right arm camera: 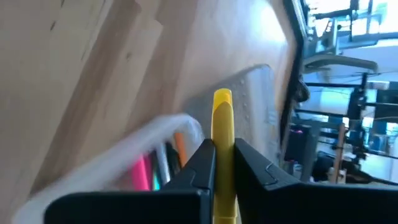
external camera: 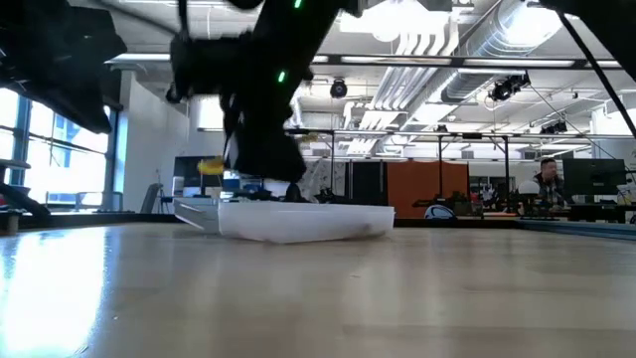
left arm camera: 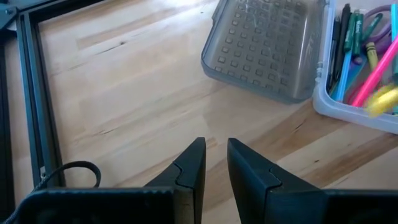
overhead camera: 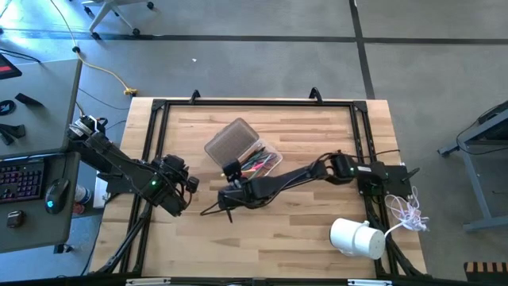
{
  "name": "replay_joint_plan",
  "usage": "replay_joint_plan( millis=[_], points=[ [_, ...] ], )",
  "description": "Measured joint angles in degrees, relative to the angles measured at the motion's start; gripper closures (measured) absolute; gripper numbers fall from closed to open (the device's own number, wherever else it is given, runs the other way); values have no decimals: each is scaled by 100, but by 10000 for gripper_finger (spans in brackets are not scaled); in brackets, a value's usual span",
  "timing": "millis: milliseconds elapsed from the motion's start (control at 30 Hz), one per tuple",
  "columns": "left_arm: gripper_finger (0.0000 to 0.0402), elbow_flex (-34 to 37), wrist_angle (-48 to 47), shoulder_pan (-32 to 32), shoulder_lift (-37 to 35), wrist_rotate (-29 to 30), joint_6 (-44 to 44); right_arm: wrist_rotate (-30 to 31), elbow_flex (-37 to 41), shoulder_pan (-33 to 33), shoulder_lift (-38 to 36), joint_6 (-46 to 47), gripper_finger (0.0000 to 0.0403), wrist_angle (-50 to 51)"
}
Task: Pick & place school supplies into a supply box
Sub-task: Put the yellow pen into the gray supply box, then close the gray supply box
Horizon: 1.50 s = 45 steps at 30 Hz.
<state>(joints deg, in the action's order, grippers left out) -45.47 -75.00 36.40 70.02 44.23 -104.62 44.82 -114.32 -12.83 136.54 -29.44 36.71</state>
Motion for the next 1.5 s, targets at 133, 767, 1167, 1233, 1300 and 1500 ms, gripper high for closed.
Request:
replay_joint_plan(
  millis=[133, 767, 1167, 1233, 1300, 1500],
  points=[
    [300, 0, 2, 0, 0, -20, 0, -87, 0, -124, -439, 238, 378, 572],
    [300, 0, 232, -2, 0, 166, -83, -3041, 1852, 1162, -1061, 801, 380, -704],
    [300, 0, 215, -4, 0, 540, -108, -3979, 2541, 1475, -1076, 884, 333, -1983],
    [300, 0, 215, -7, 0, 547, -198, -4107, 2463, 1452, -1068, 938, 325, -1952],
    [300, 0, 231, -7, 0, 543, -234, -4205, 2349, 1422, -1065, 1055, 317, -1915],
    [300, 0, 255, -5, 0, 317, -230, -4644, 1972, 1204, -1065, 1309, 290, -1887]
  ],
)
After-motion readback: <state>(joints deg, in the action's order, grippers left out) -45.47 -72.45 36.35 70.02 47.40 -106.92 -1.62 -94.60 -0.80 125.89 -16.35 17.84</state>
